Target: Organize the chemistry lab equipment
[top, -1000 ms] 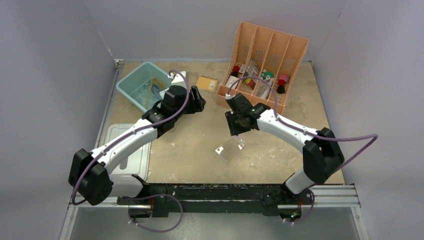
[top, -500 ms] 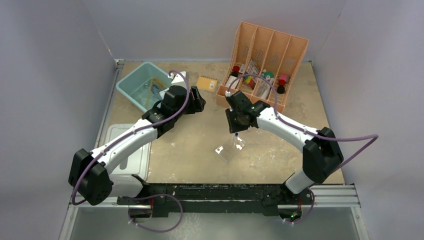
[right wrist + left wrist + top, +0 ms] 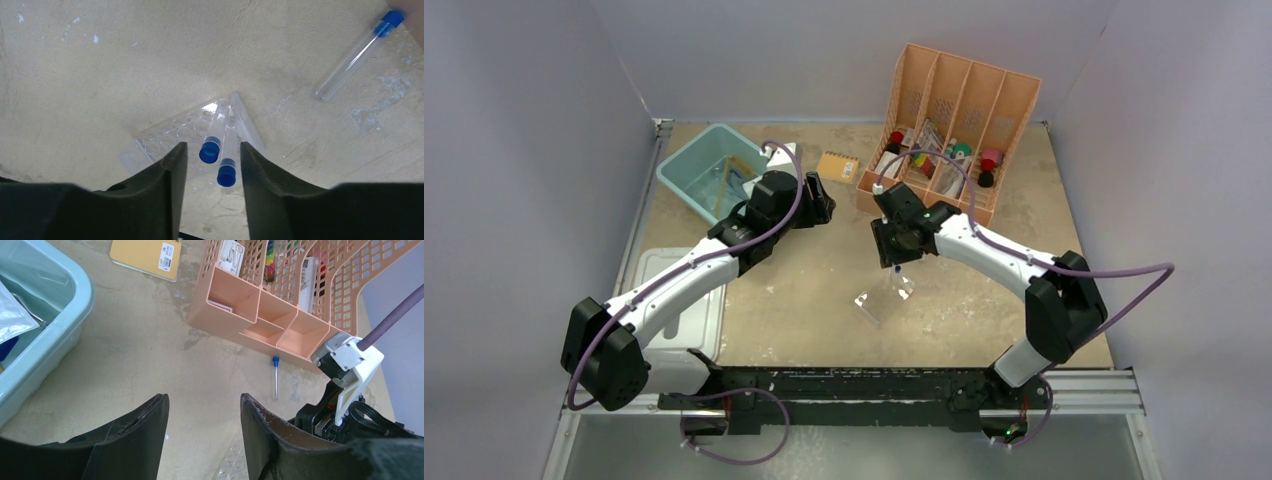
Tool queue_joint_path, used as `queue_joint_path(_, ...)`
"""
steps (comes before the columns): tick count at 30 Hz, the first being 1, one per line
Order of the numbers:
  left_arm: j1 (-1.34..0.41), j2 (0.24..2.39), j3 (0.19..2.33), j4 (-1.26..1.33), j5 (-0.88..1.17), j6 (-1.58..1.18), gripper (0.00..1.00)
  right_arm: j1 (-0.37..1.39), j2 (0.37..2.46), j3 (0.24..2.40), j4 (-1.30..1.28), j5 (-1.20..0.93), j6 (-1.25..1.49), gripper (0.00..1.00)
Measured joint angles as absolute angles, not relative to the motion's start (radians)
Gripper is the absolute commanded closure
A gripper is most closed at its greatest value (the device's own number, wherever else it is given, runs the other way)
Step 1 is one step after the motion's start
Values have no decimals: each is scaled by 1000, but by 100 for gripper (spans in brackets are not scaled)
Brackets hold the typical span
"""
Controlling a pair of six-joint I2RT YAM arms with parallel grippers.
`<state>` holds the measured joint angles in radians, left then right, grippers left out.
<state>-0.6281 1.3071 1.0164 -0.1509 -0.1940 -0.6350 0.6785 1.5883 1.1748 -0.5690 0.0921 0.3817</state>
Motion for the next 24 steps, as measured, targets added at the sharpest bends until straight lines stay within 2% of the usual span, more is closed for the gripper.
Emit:
queue_joint_path(2,-628,1307,1016,-151,-194,-635,46,678,1582,1178,-570,102,380,46)
queue_joint_path(6,-628,1307,1016,-151,-194,-635,46,671,1548,1203,-569,124,380,44)
queue_joint_path(9,-627,1307,1016,-152,-194,-635,46,645,1491,1210,-556,154,400,47)
queue_joint_path(12,-627,1307,1016,-152,-194,-635,46,581,1443,1209,-554,198,448,57)
queue_joint_path(14,-624,1307,1016,-152,-194,-635,46,525,1437,1206,-553,231,486,60)
queue_joint_path(18,-623,1307,1016,-152,-194,-635,46,433,1465,1151,-537,286,537,60)
queue_joint_path(24,-622,1307,1016,-153,-189,-636,46,413,1605,1108,-494,298,558,59)
